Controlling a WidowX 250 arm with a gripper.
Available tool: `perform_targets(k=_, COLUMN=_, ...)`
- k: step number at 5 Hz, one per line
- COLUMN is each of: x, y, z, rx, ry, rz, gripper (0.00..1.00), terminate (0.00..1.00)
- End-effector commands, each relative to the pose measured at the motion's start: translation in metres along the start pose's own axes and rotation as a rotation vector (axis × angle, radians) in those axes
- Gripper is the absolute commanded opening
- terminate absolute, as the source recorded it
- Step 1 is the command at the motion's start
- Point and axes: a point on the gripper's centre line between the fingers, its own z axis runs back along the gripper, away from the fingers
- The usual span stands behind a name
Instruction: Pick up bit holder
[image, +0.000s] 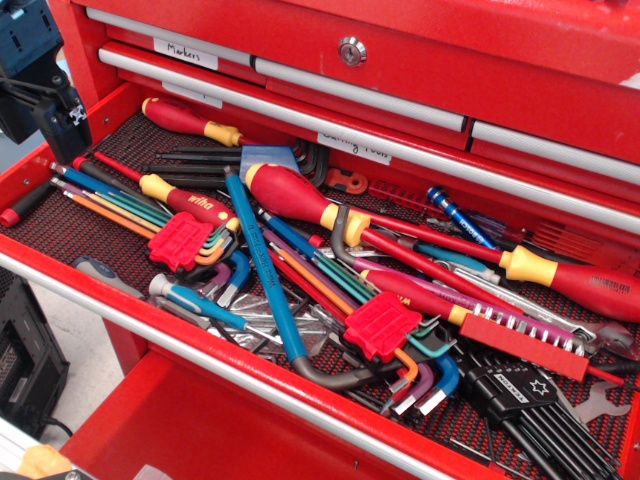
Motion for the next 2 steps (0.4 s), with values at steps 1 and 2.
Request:
perform_targets(k=1, x=0.000, y=0.000, z=0.000, rx=0.000, ry=0.000, rz=0.000, gripper=1.00, terminate=0.00)
perform_targets(k=2, x=0.014, y=-0.049, z=0.008, rx=0.038, ry=-0.023, rz=-0.161, gripper=1.00, terminate=0.00)
